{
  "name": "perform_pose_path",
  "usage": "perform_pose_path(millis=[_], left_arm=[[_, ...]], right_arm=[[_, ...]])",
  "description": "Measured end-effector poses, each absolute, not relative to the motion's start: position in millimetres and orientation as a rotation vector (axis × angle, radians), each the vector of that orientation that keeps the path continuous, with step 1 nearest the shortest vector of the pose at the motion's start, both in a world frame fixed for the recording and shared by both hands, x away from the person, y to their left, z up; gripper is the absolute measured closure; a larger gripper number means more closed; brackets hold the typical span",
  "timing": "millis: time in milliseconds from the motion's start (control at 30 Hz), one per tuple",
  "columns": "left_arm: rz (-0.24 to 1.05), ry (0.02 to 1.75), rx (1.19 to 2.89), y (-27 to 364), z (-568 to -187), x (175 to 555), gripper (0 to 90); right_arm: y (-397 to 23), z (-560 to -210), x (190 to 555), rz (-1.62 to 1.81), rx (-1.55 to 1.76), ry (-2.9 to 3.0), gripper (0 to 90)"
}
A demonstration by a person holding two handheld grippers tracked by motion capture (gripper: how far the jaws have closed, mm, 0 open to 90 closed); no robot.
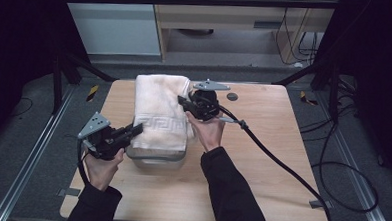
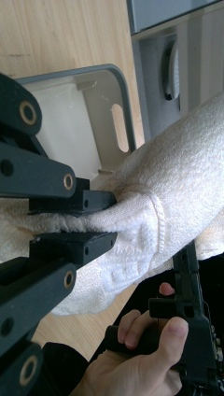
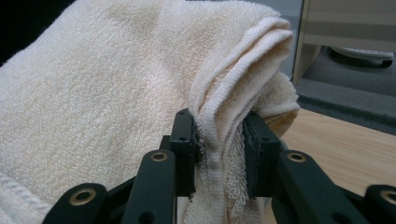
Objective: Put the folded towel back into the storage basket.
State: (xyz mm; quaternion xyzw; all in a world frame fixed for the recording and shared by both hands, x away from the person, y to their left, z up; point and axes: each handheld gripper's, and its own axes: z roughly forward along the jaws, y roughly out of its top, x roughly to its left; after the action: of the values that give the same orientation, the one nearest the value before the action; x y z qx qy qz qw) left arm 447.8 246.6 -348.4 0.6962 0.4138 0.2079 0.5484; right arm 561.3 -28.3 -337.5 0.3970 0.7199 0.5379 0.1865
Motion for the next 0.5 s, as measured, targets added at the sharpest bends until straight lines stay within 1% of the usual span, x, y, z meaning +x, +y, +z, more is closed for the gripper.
perform_pose_path(millis=[500], left_arm=[[0.464, 1.036, 1.673, 255, -375, 464, 80.6]], right_arm=[[-15, -367, 577, 1.457, 1.165, 2.059, 69.2]])
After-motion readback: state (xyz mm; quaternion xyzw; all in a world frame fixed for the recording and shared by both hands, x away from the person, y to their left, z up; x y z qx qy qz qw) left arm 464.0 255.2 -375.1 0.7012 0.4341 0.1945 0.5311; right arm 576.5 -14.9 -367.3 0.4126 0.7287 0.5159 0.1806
